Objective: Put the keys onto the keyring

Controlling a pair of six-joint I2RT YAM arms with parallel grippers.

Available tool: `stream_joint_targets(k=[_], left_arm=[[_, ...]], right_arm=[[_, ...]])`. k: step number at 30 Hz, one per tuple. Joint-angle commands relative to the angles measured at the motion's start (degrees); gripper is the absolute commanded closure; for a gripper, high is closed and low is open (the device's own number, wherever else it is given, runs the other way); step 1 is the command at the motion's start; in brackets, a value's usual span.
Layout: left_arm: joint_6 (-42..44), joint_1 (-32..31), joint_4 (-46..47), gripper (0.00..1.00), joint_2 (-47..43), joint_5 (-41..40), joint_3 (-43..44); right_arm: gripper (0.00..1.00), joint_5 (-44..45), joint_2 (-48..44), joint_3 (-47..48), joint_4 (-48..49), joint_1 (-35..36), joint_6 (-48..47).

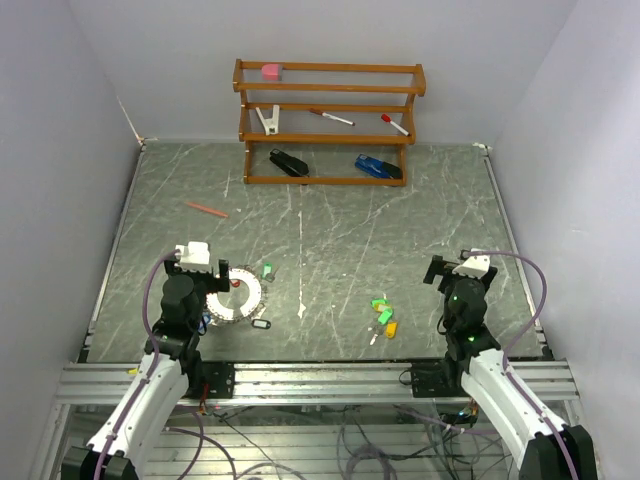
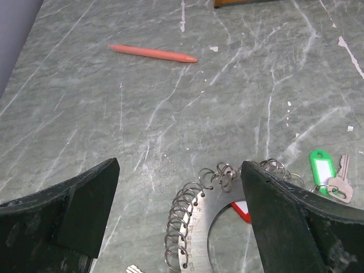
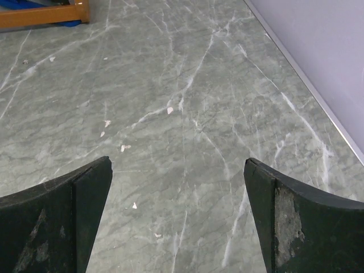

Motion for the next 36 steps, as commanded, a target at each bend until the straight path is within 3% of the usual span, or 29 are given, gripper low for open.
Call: stream_joint_targets(k=[1, 13, 15, 17, 20, 24, 28, 33, 36], left_arm=[[0.2, 1.1, 2.1, 0.01, 0.1, 1.8, -0.1], [0.2, 1.2, 2.0, 0.01, -0.1, 1.9, -0.2], [0.2, 1.2, 1.7, 0.09, -0.5, 2.0, -0.2], [1.3, 1.2, 1.0, 0.06, -1.5, 4.8, -0.2], [1.7, 1.2, 0.6, 0.10, -2.8, 5.4, -0.1], [4.2, 1.2, -5.0, 0.09, -0.8, 12.2, 4.8], [6.7, 1.2, -8.9, 0.11, 2.5, 13.9, 12.6], [8.6, 1.2, -9.4, 0.27, 5.8, 11.8, 18.6], [13.9, 1.2, -13.8, 0.15, 5.8, 15.8, 21.3]], right_arm=[[0.00, 0.7, -0.9, -2.2, 1.2, -0.3, 0.5], [0.00, 0.4, -0.6, -2.2, 1.2, -0.3, 0.6], [0.00, 0.2, -0.4, -2.0, 1.3, -0.3, 0.7], [0.00, 0.1, 0.1, -2.0, 1.6, -0.3, 0.6], [0.00, 0.2, 0.7, -1.8, 1.7, -0.3, 0.7], [0.00, 1.9, -0.1, -1.7, 1.7, -0.2, 0.2], [0.00, 6.0, 5.8, 9.4, -7.5, -0.3, 2.6], [0.01, -4.2, 21.6, 30.4, -21.6, -0.3, 1.2], [0.00, -17.1, 31.8, 37.5, -22.9, -0.4, 2.0]])
